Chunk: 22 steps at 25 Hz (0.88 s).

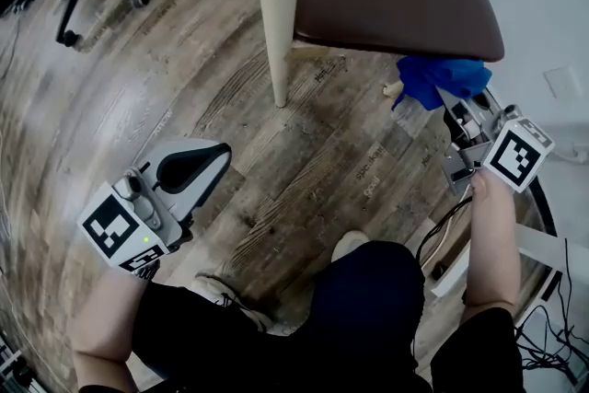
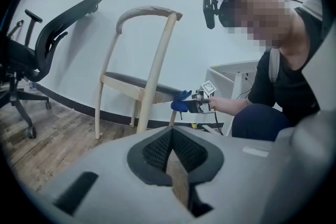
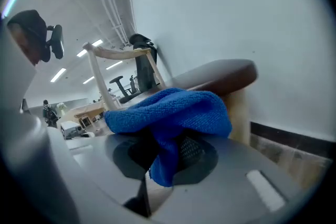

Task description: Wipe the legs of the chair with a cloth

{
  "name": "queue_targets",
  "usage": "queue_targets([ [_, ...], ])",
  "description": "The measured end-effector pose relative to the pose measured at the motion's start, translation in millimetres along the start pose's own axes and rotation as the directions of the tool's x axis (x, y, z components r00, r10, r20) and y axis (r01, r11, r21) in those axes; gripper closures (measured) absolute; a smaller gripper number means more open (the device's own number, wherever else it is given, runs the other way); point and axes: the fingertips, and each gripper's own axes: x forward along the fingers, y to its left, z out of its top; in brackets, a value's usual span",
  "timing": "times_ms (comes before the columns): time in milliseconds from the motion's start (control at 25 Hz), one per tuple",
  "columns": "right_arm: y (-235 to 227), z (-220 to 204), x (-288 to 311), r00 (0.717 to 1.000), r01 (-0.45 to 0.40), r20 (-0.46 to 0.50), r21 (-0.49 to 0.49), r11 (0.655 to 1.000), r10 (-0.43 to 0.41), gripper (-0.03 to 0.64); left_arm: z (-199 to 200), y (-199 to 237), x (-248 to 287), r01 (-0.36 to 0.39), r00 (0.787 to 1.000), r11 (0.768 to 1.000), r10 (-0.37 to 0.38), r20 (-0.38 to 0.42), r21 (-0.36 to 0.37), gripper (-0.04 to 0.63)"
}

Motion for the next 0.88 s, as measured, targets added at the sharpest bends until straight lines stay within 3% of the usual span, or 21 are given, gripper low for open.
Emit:
queue_targets([
  [200, 62.9, -8.6, 39.4, 0.985, -0.166, -0.046, 0.018, 0.986, 0.167, 0.551, 0.7, 1.3, -6.5, -0.009, 1.000, 1.000, 0.009, 0.008, -0.002, 0.597],
  [520, 150.1, -27.9, 95.1, 0.915, -0.382, -0.127, 0.030, 0.924, 0.383, 0.551, 2.6, 0.5, -12.3, -0.007, 1.000, 1.000, 0.007, 0.017, -0.002, 0.597],
  [680, 169.6, -44.3, 111.9, 0.884, -0.432, -0.183, 0.028, 0.901, 0.430, 0.551, 1.3, -0.6, -12.7, -0.002, 1.000, 1.000, 0.002, 0.014, -0.001, 0.597],
  [880, 162.7, -64.6, 126.2, 0.875, -0.430, -0.218, 0.059, 0.901, 0.432, 0.551, 1.2, 0.6, -14.5, -0.003, 1.000, 1.000, 0.003, 0.016, -0.004, 0.597],
])
